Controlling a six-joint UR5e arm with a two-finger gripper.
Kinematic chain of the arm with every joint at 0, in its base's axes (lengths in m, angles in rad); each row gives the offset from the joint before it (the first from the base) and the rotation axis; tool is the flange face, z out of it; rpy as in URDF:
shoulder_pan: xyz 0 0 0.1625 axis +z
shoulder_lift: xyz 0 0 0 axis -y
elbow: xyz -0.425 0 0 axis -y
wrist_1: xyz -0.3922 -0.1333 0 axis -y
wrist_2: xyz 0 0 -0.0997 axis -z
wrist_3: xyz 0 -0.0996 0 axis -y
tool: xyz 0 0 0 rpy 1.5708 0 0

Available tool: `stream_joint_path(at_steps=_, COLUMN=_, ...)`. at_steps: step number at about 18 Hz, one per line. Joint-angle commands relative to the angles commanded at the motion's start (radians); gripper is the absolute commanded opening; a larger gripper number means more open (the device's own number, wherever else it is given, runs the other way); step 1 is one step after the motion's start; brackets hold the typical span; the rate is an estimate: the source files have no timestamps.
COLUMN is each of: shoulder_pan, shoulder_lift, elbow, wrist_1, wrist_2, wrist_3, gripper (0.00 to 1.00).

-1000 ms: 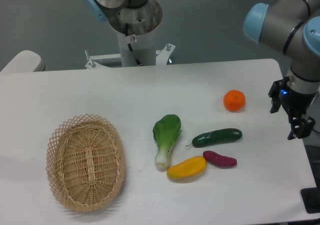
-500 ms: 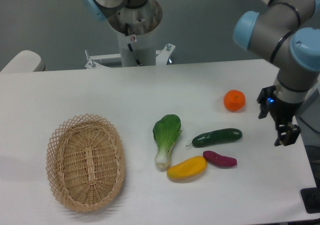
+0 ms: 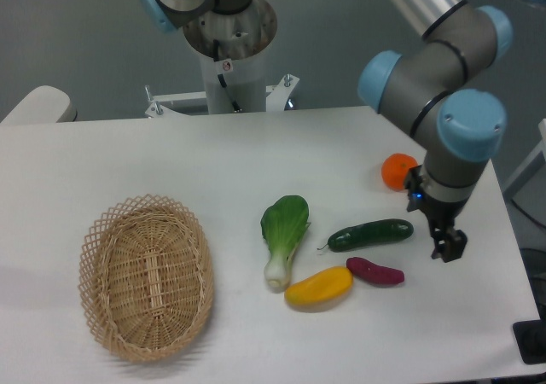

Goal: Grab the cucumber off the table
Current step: 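Move the gripper over the green cucumber and lower toward it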

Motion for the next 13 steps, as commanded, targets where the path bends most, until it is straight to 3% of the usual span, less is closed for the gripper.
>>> stream_joint_path(at_steps=10, shoulder_pan=-0.002, shoulder_lift=-0.011, elbow=-0.120, wrist_1=0.023, wrist_2=0.012, wrist_3=-0.057, gripper=1.00)
stream_joint_path(at_steps=13, shoulder_pan=-0.012, shoulder_lift=-0.020, elbow=-0.173, wrist_1=0.098, wrist_2=0.012, wrist_3=-0.064, gripper=1.00)
